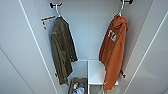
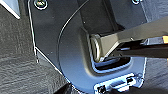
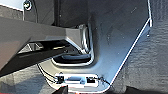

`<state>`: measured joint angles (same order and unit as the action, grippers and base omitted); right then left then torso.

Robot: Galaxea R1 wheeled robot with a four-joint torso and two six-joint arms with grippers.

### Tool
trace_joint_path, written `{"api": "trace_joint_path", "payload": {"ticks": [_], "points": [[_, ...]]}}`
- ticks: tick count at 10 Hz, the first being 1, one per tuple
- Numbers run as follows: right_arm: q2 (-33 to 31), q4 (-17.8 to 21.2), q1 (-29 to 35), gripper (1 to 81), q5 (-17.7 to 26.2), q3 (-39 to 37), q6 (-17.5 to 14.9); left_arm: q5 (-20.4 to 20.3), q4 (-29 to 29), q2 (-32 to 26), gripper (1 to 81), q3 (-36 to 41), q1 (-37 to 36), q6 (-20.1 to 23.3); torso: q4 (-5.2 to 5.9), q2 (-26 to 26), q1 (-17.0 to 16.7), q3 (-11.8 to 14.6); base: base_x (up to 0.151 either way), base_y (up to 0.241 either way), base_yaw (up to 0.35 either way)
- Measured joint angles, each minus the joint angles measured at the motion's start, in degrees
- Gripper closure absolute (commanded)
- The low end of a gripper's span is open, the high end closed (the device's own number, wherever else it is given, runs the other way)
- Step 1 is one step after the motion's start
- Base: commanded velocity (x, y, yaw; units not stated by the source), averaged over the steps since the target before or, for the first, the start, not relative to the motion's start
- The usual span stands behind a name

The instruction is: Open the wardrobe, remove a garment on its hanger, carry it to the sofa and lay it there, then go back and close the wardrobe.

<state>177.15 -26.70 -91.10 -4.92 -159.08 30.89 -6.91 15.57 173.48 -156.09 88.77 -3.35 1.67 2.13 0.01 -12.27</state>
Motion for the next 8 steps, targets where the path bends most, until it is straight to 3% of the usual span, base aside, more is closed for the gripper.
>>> {"api": "trace_joint_path", "payload": {"ticks": [8], "points": [[0.1,0.0,0.1,1.0,0.0,0.0,0.0,0.0,0.0,0.0,1.0,0.0,0.0,0.0,0.0,0.0,0.0,0.0,0.132,0.0,0.0]]}}
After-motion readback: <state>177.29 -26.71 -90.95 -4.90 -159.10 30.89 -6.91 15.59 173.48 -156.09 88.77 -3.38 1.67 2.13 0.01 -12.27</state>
